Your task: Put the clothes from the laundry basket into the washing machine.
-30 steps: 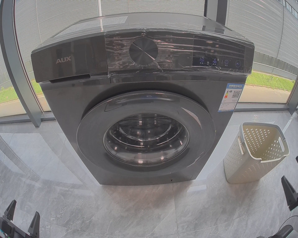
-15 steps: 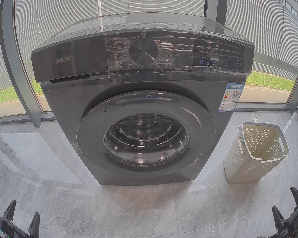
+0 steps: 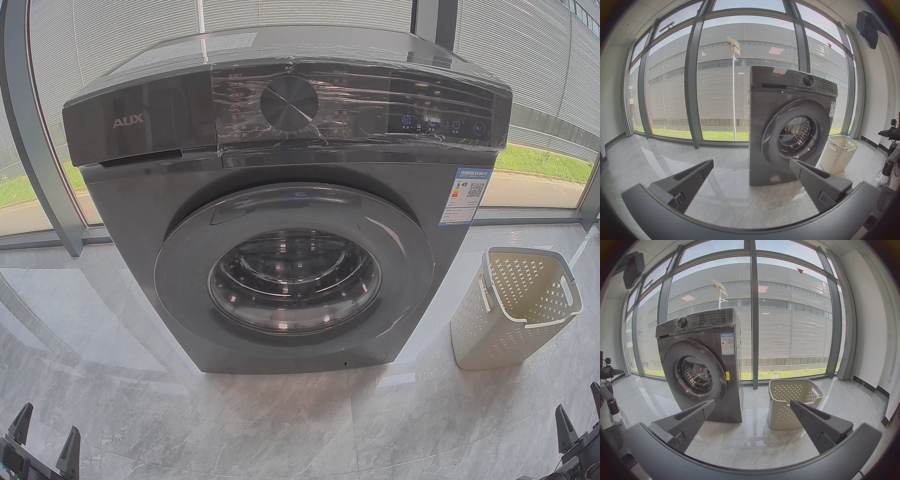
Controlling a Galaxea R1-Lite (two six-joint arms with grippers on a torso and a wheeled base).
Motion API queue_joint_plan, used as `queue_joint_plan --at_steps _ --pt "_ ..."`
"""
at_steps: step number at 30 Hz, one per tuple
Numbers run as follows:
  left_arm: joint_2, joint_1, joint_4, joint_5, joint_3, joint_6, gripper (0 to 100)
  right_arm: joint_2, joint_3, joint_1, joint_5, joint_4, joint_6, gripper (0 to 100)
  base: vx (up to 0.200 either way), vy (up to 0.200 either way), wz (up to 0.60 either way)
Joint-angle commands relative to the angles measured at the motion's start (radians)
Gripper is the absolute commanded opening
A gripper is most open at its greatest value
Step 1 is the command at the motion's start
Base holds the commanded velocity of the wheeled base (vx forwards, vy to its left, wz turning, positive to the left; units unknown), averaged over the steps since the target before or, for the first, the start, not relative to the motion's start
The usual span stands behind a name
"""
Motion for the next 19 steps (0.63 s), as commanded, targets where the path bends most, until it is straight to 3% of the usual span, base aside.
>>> queue_joint_plan --at_steps 1,4,8,12,19 --pt "-0.016 0.0 0.0 -0.001 0.018 0.0 100 -0.013 0.016 0.005 0.004 0.004 0.001 100 0.0 0.0 0.0" --pt "-0.016 0.002 0.0 -0.001 0.018 -0.001 100 -0.013 0.018 0.002 0.004 -0.001 0.006 100 0.0 0.0 0.0" --pt "-0.016 0.003 0.0 0.024 0.018 -0.026 100 -0.011 0.018 0.003 0.007 0.002 0.003 100 0.0 0.0 0.0" --pt "-0.016 0.002 0.0 0.021 0.018 -0.015 100 -0.008 0.018 0.0 -0.004 -0.001 0.003 100 0.0 0.0 0.0" --pt "-0.016 0.0 0.0 0.019 0.018 -0.023 100 -0.008 0.018 0.0 -0.004 0.001 0.0 100 0.0 0.0 0.0"
